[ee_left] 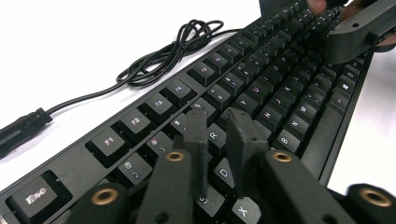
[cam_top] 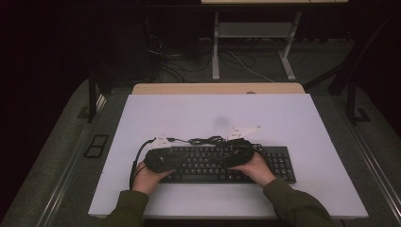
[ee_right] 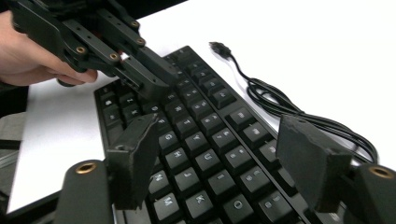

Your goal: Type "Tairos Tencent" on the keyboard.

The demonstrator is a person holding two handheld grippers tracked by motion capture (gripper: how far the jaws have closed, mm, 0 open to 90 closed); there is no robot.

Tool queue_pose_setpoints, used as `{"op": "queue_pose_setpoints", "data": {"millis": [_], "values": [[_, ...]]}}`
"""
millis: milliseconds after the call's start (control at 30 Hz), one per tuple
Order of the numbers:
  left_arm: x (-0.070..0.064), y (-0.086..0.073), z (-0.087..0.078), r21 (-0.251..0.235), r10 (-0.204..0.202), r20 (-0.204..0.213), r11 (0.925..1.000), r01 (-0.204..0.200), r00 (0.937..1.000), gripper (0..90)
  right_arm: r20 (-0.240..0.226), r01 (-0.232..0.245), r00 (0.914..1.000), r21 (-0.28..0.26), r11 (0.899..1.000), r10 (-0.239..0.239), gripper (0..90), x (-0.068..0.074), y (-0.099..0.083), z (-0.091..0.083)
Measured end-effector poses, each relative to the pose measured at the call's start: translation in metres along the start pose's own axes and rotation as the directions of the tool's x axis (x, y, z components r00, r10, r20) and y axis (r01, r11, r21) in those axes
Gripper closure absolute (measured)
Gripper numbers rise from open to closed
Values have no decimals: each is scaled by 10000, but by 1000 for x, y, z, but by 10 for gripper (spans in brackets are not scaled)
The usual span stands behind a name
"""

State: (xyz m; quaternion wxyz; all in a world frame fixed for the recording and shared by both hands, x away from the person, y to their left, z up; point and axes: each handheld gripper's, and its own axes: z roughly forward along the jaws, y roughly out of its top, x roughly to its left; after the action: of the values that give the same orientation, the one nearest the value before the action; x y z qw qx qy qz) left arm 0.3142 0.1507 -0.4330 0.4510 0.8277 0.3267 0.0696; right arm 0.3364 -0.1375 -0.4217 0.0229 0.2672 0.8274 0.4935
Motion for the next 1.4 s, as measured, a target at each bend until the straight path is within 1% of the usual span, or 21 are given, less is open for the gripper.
{"op": "queue_pose_setpoints", "data": {"millis": [67,100,133,233,333,433,567,667,733,833,900,967,1100,1233,1300,1400], "values": [[0,0,-1,-24,-45,-20,10000,45,10000,697,59,-17,10000,6,10000,17,312,0,2,0],[0,-1,-1,-35,-59,-24,10000,59,10000,673,13,-7,10000,-48,10000,7,317,0,2,0],[0,-1,-2,-11,-22,-36,10000,22,10000,647,21,27,10000,-47,10000,-27,324,0,2,0],[0,-2,-3,-75,-99,-107,9999,98,9999,567,-45,69,10000,17,10000,-69,375,1,2,-1],[1,-3,-4,-96,-75,-105,9999,74,9999,508,-171,21,9999,65,10000,-19,446,1,2,-2],[0,-3,-3,-121,-152,-114,9998,151,9998,459,-230,-8,9997,137,9999,12,546,3,1,-1],[1,-4,-2,-155,-147,-101,9998,146,9998,391,-389,124,9992,307,9995,-112,674,6,1,2],[1,-4,-2,-178,-139,-132,9997,137,9998,360,-605,292,9978,516,9982,-261,744,8,0,5],[1,-4,-2,-163,-140,-162,9998,137,9998,344,-712,307,9971,568,9979,-266,793,10,-1,7],[1,-4,-1,-152,-130,-197,9998,127,9997,329,-856,489,9954,727,9962,-426,852,13,-2,10],[1,-4,-1,-170,-142,-206,9998,138,9997,325,-972,494,9944,826,9954,-413,888,14,-2,11],[1,-4,-1,-186,-134,-215,9997,130,9997,322,-1071,596,9930,919,9940,-496,892,15,-2,14],[1,-4,-1,-179,-107,-208,9998,103,9997,318,-1210,646,9914,1142,9914,-507,892,18,-4,18],[1,-4,0,-202,-122,-241,9997,117,9996,310,-1237,760,9905,1358,9878,-592,892,21,-5,21],[1,-4,-1,-185,-64,-257,9998,60,9996,308,-1223,778,9907,1442,9865,-603,892,21,-6,22],[0,-4,0,-203,-117,-253,9997,111,9996,306,-1254,782,9904,1552,9848,-589,892,23,-7,24]]}}
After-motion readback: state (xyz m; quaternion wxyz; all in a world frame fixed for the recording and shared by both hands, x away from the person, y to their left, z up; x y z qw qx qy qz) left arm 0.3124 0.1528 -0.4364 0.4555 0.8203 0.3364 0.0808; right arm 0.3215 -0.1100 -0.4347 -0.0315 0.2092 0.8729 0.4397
